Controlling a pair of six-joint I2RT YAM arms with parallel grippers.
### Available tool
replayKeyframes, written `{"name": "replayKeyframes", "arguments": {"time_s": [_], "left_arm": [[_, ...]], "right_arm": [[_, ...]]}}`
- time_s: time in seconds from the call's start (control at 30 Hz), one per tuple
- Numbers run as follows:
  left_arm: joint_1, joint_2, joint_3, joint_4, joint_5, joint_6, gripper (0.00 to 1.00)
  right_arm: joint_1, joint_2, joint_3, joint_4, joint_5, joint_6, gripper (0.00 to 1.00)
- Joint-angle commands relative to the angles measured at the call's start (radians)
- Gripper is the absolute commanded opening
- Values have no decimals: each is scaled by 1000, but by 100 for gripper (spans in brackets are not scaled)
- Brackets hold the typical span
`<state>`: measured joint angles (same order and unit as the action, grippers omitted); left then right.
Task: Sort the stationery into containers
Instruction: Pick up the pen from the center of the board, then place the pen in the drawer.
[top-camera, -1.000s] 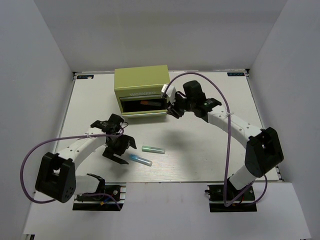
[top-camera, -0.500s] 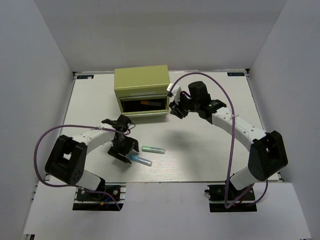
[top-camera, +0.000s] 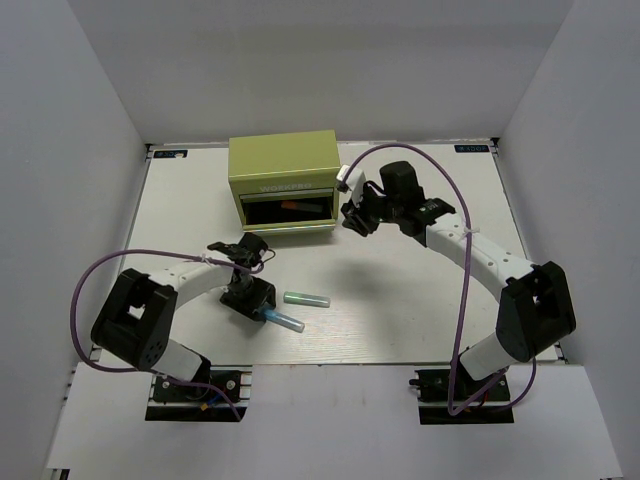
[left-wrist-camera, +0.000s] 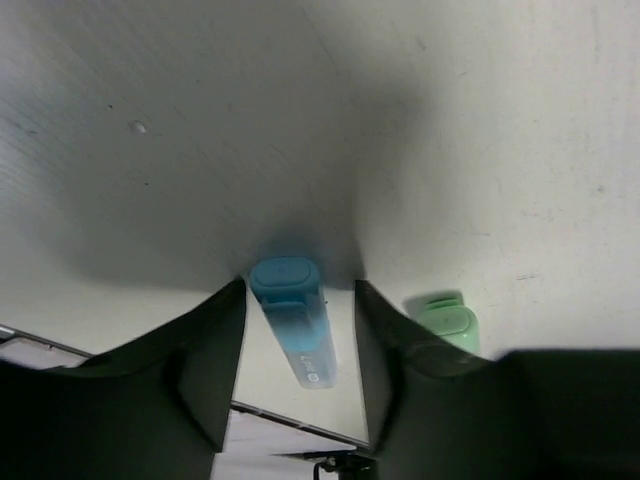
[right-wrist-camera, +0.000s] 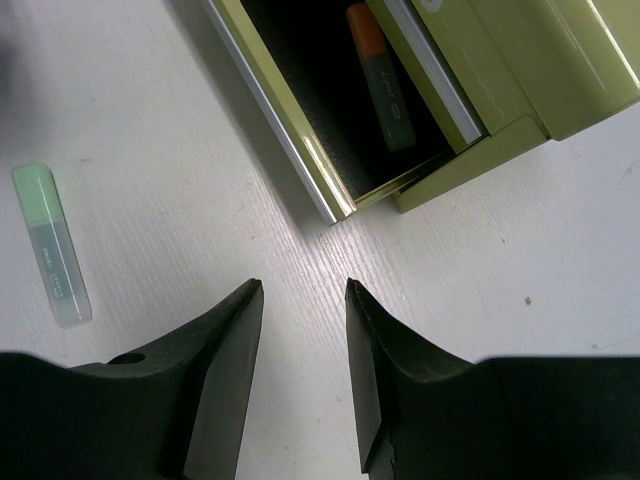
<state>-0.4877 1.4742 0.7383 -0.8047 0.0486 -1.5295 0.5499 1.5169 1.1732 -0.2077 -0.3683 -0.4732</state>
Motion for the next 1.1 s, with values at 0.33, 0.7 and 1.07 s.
{"name": "replayKeyframes", "arguments": {"time_s": [0.33, 0.7, 1.07], "left_arm": [[-20, 11, 81, -30, -79, 126, 21], [5, -173, 234, -33, -139, 91, 2], [46, 17, 400, 285, -220, -181, 2]], "right_arm": [[-5, -60, -12, -16, -30, -7, 46], [-24, -69, -43, -32, -55, -9, 11], [-51, -142, -121, -50, -37, -35, 0]]}}
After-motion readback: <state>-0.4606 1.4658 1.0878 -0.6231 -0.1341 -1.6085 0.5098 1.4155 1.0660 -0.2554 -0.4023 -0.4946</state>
